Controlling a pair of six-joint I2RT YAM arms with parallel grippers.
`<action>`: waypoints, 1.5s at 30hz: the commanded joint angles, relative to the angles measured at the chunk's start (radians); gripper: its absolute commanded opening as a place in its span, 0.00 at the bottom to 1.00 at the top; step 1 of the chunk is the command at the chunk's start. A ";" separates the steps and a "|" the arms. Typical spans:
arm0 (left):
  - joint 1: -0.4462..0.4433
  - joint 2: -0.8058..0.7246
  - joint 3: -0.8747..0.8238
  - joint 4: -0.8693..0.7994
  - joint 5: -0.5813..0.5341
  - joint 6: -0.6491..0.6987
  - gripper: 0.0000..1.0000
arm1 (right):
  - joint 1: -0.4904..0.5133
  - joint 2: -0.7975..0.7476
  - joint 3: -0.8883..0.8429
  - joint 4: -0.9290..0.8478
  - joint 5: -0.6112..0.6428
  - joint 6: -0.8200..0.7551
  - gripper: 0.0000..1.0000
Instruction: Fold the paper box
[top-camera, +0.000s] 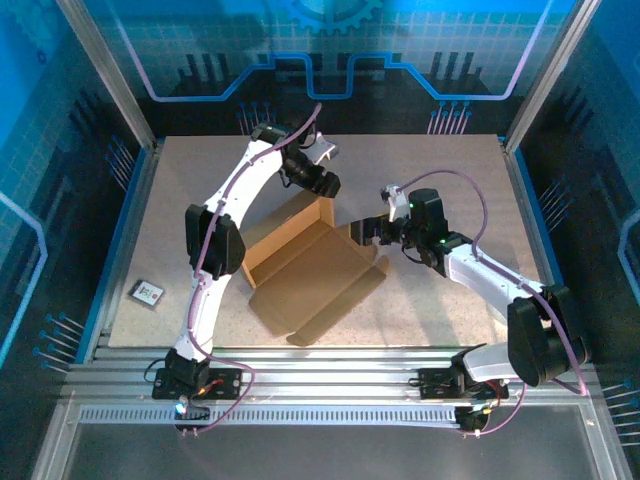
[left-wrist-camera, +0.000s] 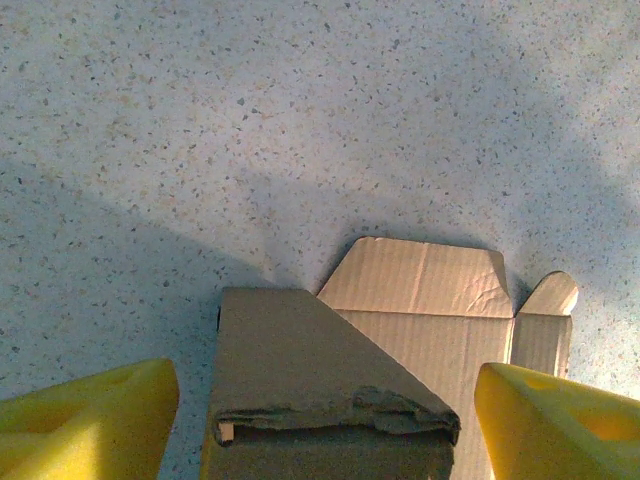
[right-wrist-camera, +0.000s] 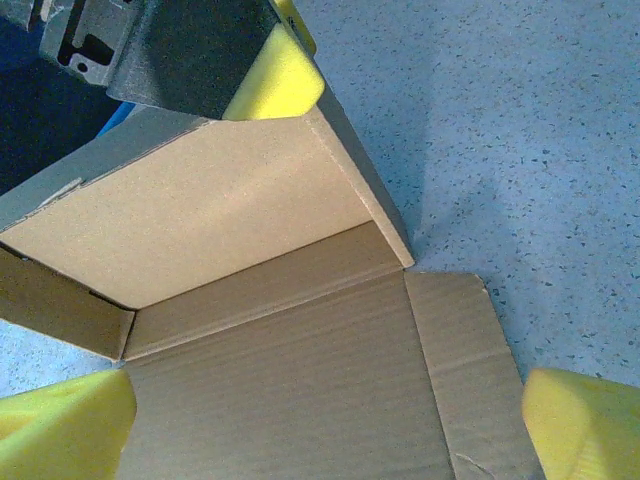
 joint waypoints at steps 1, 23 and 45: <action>-0.005 0.004 -0.004 -0.033 0.032 0.025 0.77 | -0.010 -0.008 0.002 -0.002 0.009 0.004 1.00; -0.002 -0.011 0.004 -0.034 0.005 0.009 0.57 | -0.019 -0.039 -0.014 -0.004 0.043 0.002 1.00; 0.233 -0.280 -0.532 0.692 0.345 -0.695 0.54 | -0.287 -0.275 0.077 -0.301 0.014 0.111 1.00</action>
